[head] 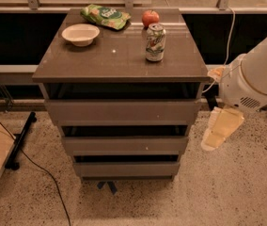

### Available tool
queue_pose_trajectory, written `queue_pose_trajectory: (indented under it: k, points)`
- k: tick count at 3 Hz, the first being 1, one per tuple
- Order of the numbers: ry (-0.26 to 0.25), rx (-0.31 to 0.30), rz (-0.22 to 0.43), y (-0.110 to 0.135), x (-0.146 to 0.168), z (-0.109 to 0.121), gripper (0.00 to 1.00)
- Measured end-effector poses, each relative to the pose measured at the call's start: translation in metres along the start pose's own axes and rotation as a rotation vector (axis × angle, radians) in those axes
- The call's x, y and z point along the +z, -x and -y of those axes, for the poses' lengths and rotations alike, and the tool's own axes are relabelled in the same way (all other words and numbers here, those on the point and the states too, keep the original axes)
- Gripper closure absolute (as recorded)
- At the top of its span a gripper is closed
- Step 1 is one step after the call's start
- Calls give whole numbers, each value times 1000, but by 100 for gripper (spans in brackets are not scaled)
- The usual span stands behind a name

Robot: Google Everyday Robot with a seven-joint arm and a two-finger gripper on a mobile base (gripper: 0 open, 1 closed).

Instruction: Open bottom drawer

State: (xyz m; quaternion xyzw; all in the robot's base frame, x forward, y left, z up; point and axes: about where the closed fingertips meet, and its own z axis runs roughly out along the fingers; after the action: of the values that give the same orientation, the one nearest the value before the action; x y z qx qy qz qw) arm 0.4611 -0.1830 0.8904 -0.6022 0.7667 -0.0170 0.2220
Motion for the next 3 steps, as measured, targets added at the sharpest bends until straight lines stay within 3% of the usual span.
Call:
queue_pose_trajectory:
  k: [1,2,3]
  points:
    - [-11,1,39,4,30,1,0]
    - [-15,-4,42,6,40,-1,0]
    - [8,-20,88,14,78,-10,0]
